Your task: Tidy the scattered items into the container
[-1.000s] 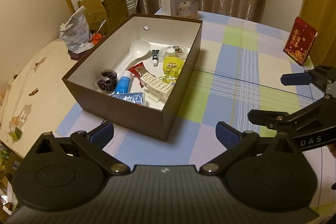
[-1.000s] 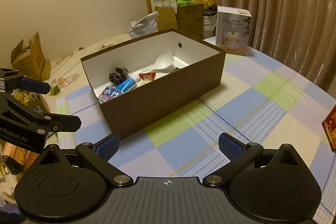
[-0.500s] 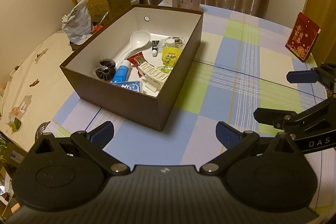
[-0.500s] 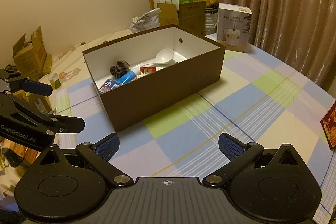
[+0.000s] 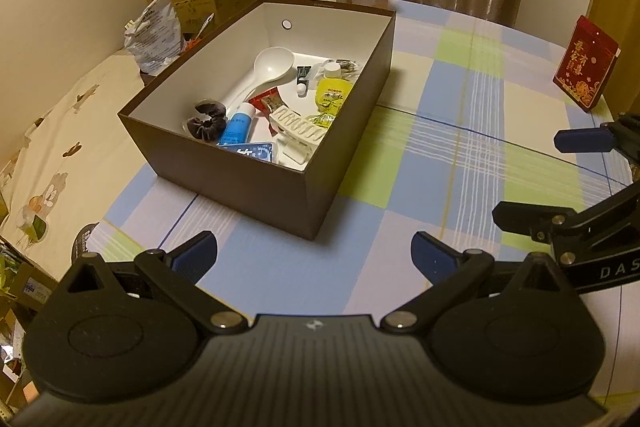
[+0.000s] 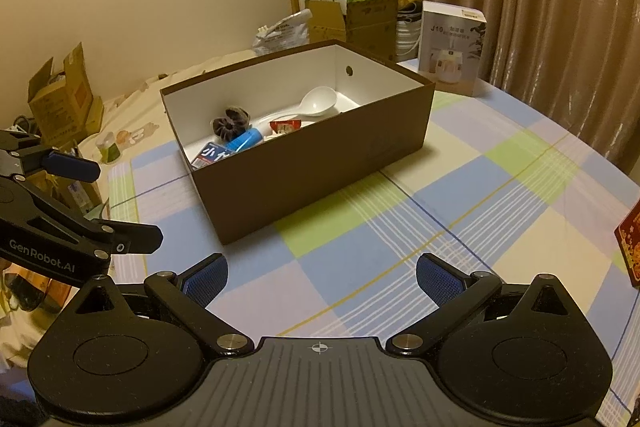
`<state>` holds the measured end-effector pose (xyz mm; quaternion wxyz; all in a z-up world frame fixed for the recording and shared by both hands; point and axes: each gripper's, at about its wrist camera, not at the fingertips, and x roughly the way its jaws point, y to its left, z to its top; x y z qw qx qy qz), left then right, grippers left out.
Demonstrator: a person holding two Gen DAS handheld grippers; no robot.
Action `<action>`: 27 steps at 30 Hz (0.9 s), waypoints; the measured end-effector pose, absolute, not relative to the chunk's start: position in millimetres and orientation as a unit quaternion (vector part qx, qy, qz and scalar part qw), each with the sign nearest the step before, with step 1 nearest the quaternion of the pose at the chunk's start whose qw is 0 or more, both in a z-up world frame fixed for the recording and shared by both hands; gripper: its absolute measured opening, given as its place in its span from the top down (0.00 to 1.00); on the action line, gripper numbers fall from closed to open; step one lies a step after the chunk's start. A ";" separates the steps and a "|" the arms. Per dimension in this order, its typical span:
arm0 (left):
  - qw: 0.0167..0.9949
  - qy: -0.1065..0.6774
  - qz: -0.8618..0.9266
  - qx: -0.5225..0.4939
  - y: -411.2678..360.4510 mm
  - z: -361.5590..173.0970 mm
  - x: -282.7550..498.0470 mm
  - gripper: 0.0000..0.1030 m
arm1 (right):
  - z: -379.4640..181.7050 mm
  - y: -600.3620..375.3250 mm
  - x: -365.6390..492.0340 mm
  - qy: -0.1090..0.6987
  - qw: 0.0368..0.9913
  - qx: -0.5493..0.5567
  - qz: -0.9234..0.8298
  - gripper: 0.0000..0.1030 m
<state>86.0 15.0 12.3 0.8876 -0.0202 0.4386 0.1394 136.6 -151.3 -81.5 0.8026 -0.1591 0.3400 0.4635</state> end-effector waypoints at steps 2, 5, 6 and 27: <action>0.887 0.439 0.141 -0.019 15.0 12.1 85.5 0.01 | -81.6 -150.5 136.6 0.339 0.802 -0.160 0.465 0.00; 0.887 0.439 0.144 -0.020 15.7 12.1 84.7 0.01 | -81.7 -149.2 136.1 0.338 0.801 -0.162 0.466 0.00; 0.887 0.439 0.144 -0.020 16.0 12.2 84.3 0.01 | -81.7 -148.8 135.9 0.338 0.801 -0.162 0.467 0.00; 0.883 0.441 0.164 -0.007 19.1 10.5 83.6 0.01 | -85.3 -145.4 136.9 0.340 0.799 -0.169 0.467 0.00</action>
